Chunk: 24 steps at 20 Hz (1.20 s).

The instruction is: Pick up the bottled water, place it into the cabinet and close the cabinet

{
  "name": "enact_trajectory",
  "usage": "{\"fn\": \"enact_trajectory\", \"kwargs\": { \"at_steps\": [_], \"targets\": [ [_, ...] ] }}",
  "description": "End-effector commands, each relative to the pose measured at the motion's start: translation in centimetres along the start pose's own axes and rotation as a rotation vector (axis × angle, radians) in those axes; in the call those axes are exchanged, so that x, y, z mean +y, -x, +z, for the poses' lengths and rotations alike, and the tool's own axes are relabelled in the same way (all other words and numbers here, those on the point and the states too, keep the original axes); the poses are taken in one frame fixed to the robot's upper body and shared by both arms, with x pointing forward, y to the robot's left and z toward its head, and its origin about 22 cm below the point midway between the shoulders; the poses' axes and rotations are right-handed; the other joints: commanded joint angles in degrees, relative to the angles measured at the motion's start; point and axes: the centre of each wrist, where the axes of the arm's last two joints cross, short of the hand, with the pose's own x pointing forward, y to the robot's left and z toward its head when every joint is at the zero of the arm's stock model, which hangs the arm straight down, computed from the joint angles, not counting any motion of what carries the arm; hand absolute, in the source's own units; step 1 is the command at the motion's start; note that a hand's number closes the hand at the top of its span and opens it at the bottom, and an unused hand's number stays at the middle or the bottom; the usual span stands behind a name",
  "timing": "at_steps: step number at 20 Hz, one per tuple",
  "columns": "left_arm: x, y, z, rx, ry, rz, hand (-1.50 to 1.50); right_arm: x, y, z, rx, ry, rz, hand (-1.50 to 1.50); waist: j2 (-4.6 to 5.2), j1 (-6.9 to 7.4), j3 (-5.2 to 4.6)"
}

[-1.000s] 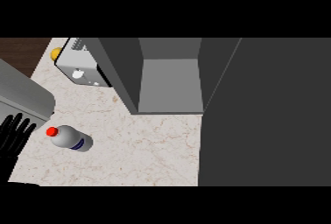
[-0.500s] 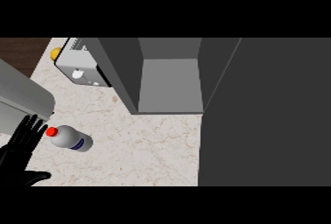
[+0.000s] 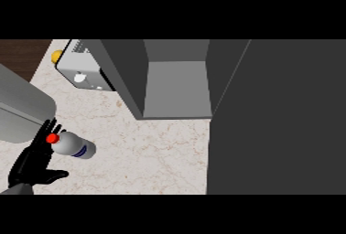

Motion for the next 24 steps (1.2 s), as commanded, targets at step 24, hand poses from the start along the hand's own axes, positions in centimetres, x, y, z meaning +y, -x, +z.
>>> {"fn": "enact_trajectory", "kwargs": {
  "at_steps": [24],
  "targets": [
    [-4.2,3.8,-3.4,0.035,0.147,0.226,-1.50,-0.4,1.8,-0.9,0.002,-0.018,-0.012,-1.50,0.26,-0.43,-0.08]
  ]
}}
